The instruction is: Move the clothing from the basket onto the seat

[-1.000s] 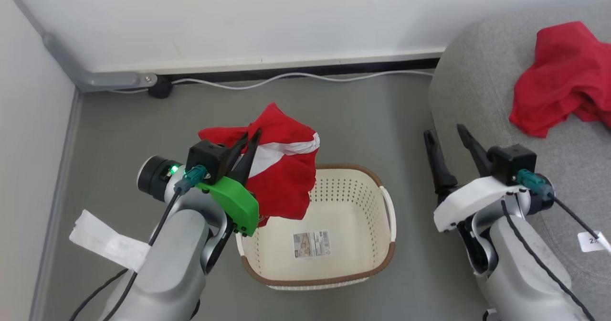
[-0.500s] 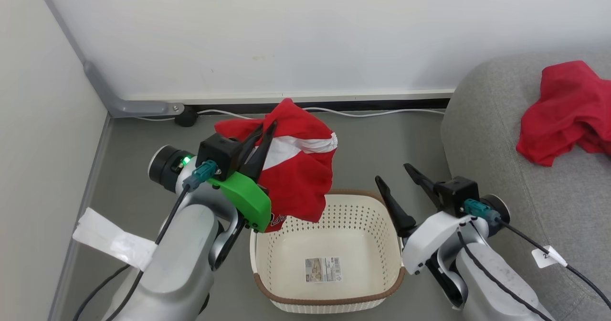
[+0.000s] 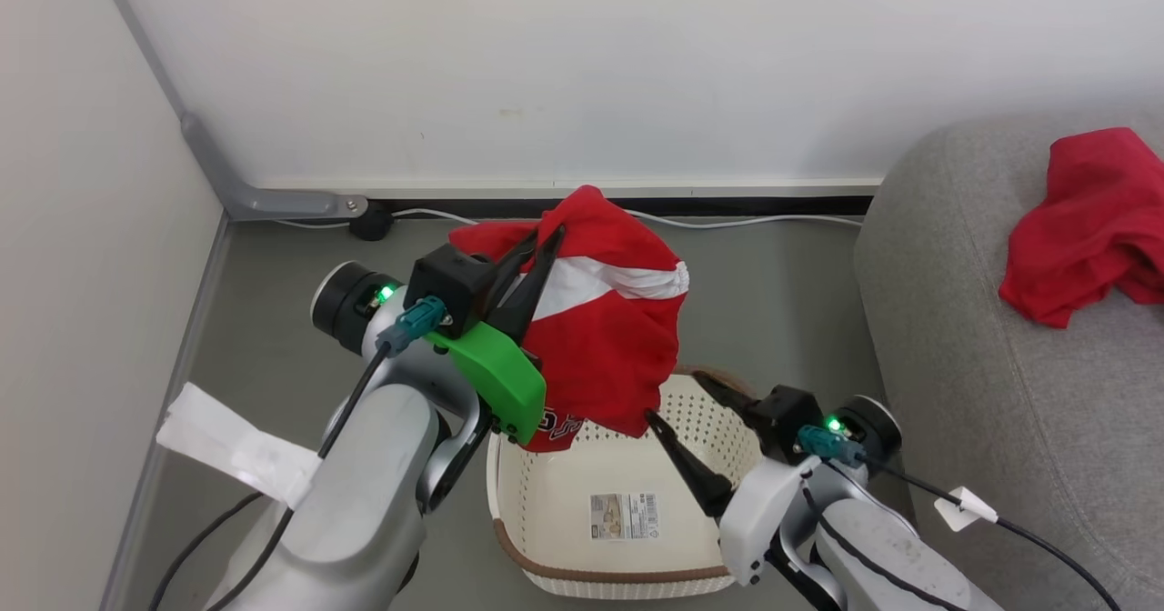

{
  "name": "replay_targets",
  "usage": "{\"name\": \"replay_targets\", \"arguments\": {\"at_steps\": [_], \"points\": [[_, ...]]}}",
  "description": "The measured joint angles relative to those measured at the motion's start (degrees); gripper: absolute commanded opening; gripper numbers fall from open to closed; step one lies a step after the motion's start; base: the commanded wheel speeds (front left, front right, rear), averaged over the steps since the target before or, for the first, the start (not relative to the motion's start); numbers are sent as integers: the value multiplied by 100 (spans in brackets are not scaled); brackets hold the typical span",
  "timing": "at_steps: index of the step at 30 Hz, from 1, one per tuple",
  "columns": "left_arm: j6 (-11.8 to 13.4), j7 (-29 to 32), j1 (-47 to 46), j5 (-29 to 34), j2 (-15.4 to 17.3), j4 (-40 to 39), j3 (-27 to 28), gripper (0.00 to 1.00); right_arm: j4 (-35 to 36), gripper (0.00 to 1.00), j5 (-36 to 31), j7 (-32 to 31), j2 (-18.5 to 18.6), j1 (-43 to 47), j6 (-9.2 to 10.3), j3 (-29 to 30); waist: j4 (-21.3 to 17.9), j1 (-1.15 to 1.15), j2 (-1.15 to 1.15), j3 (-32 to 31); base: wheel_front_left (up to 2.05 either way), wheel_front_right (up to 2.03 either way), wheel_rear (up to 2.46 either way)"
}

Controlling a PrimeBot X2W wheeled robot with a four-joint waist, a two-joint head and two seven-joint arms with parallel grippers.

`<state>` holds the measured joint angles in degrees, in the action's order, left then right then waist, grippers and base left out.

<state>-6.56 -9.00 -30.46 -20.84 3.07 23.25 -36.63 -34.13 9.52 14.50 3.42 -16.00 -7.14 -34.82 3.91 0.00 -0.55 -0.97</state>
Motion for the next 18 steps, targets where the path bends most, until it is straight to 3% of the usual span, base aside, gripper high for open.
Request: {"name": "replay_targets", "arguments": {"at_steps": [9, 18], "points": [[-5, 248, 0, -1, -10, -298, -114, 0, -47, 100, 269, -2, 2, -231, -1, -892, 147, 0, 0, 1, 0, 0, 0], [1, 487, 1, -16, -13, -576, -196, 0, -202, 100, 388, -2, 7, -693, -1, -1176, 195, 0, 0, 29, 0, 0, 0]]}}
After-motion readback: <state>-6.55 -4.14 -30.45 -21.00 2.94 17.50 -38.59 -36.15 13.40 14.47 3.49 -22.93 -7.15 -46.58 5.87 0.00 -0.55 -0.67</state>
